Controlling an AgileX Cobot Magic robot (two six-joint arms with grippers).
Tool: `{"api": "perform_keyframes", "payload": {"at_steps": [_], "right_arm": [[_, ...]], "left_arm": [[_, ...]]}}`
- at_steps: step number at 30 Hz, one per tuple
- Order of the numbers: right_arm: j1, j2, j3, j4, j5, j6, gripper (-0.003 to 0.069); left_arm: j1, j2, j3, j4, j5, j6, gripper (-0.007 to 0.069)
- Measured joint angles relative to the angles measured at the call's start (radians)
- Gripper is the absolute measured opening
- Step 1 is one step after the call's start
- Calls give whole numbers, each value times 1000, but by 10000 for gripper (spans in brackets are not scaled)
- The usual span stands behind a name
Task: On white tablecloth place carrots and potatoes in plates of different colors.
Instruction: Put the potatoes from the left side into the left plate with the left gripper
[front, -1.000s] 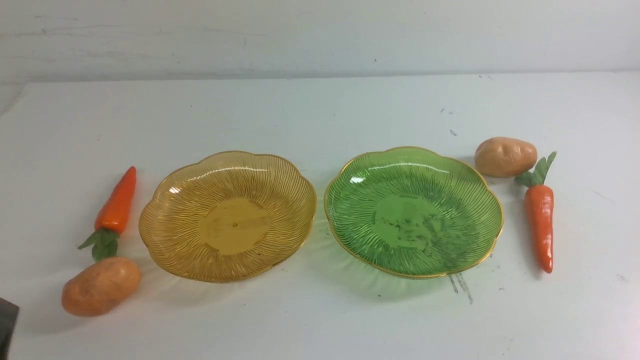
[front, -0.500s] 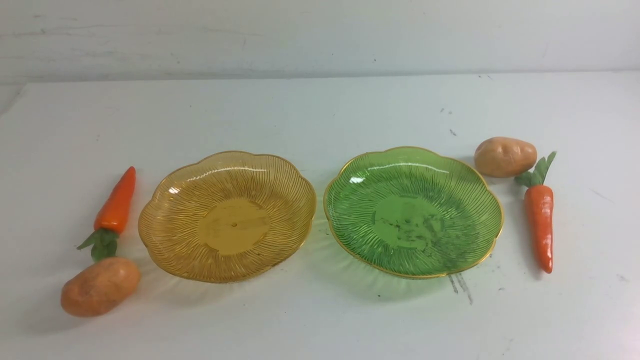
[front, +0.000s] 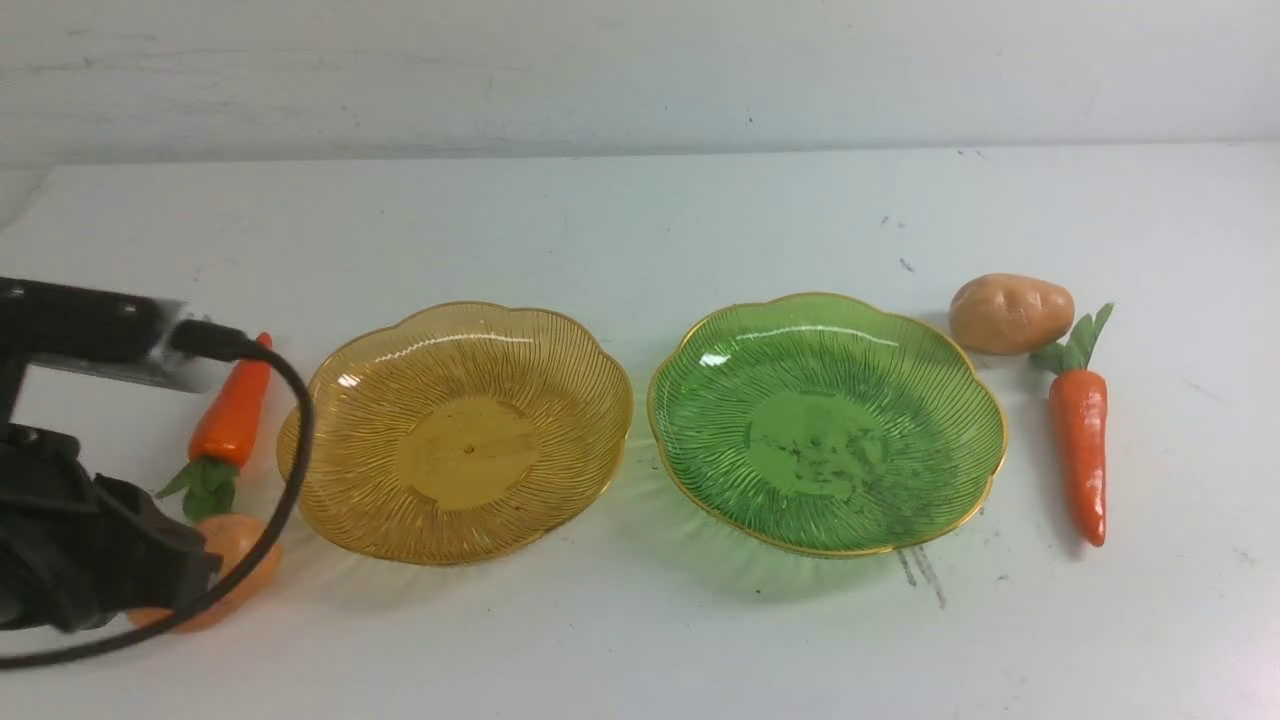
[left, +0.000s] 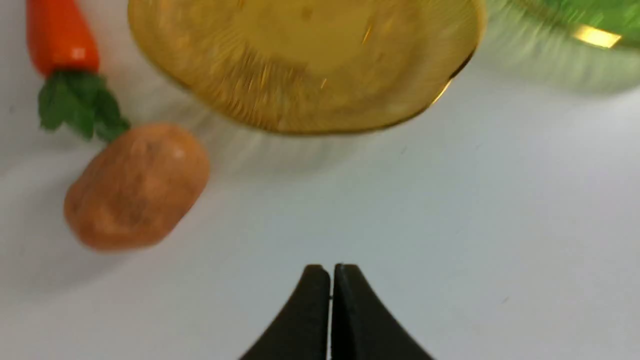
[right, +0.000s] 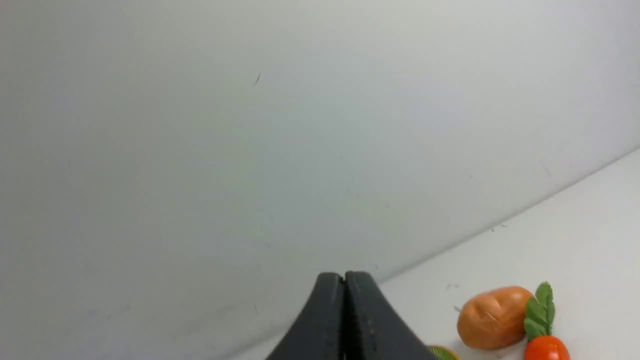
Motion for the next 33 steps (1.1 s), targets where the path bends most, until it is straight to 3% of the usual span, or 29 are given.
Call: {"api": "perform_keyframes", "payload": {"at_steps": [4,7,13,15,17,21,23,26,33], "right_arm": [[43,233,-191,10,324,-156,-15],[44,340,-222,57,414,-250,-15],[46,471,-223,272,471,-478,-15],[46,472,-223,323,471,-527,-15],[46,472,-223,353,471,-556,-15],[46,472,-223,363,471,-566,-15],[46,472,-223,367,472,-566,-15],[46,472,-223,368,473,-569,-15],[46,472,-223,369,475,-569,-15]], "left_arm": [[1,116,-58,96,7,-23,-3],[1,158,-64,141,-17,-25,-2],[1,246,-64,168,-141,-26,28],[2,280,-64,183,-175,-25,93],[2,321,-64,225,-190,-23,214],[2,413,-64,343,-211,-23,540],[2,456,-64,389,-253,-29,643],[2,518,-66,427,-298,-60,683],[2,602,-66,433,-302,-138,683]]}}
